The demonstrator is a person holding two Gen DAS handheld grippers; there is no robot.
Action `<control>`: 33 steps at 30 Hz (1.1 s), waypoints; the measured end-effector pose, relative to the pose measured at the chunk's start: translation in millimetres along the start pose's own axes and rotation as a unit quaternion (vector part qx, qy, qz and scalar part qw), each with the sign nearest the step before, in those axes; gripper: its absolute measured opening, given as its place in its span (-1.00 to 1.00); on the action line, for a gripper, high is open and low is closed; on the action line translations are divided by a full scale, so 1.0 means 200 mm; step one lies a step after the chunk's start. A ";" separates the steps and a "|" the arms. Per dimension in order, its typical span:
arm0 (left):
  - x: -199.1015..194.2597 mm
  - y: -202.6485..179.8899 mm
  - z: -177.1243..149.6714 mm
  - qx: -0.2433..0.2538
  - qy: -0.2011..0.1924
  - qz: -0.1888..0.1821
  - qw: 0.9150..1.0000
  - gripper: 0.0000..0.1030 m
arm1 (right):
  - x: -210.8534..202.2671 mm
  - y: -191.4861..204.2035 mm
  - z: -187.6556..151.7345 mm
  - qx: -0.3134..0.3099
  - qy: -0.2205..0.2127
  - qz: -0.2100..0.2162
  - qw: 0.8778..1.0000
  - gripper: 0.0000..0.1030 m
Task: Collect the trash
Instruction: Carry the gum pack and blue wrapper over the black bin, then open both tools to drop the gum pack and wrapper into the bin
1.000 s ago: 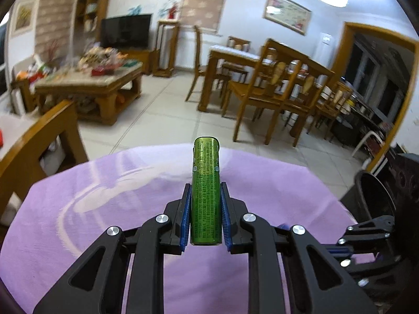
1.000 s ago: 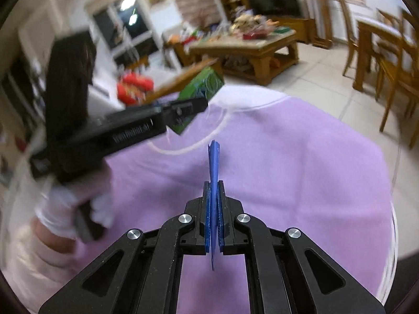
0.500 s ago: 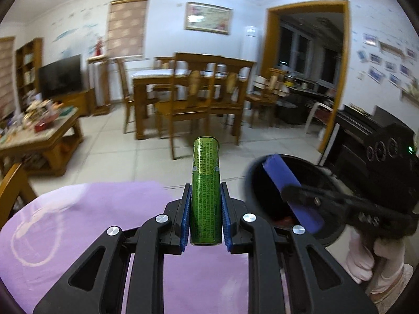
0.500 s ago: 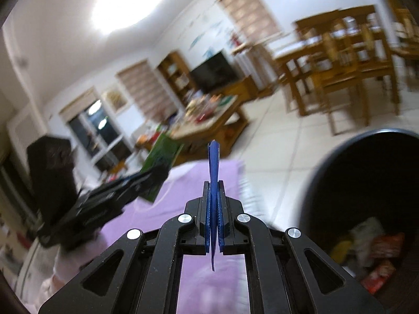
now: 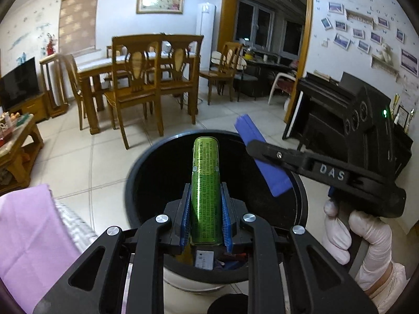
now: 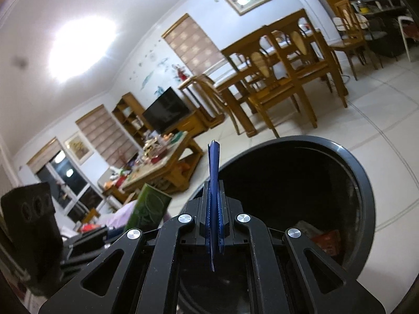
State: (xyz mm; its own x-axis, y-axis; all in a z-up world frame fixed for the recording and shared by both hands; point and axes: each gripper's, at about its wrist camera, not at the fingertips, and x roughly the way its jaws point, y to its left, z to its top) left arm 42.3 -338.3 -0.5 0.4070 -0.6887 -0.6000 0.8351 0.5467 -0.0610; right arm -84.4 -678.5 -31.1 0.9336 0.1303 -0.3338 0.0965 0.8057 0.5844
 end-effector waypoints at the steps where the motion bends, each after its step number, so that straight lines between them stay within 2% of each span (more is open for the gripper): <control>1: 0.03 0.00 0.00 0.001 0.006 -0.001 1.000 -0.59 | 0.00 -0.04 0.01 0.002 -0.001 -0.005 1.000 -0.90; 11: 0.11 0.00 -0.04 -0.003 0.036 -0.005 0.999 -0.59 | 0.17 -0.10 0.03 0.016 0.002 -0.027 0.999 -0.90; 16: 0.15 0.00 -0.05 -0.008 0.047 -0.007 0.999 -0.59 | 0.19 -0.05 -0.01 0.016 0.007 -0.033 0.999 -0.89; 28: 0.15 -0.01 -0.03 -0.005 0.048 -0.013 0.999 -0.59 | 0.17 0.00 -0.06 0.022 0.004 -0.046 0.999 -0.85; 31: 0.15 -0.02 -0.03 -0.003 0.045 -0.008 0.999 -0.56 | 0.17 0.00 -0.07 0.027 0.003 -0.042 0.999 -0.56; 33: 0.16 -0.03 -0.03 0.000 0.043 -0.006 0.999 -0.55 | 0.16 0.01 -0.08 0.026 -0.001 -0.040 0.999 -0.11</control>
State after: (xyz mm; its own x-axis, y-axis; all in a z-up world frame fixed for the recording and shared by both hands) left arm 47.1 -360.4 -23.8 0.3639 -0.6516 -0.6655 0.8393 0.5393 -0.0690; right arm -59.0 -662.6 -52.1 0.9228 0.0663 -0.3795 0.1877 0.7829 0.5931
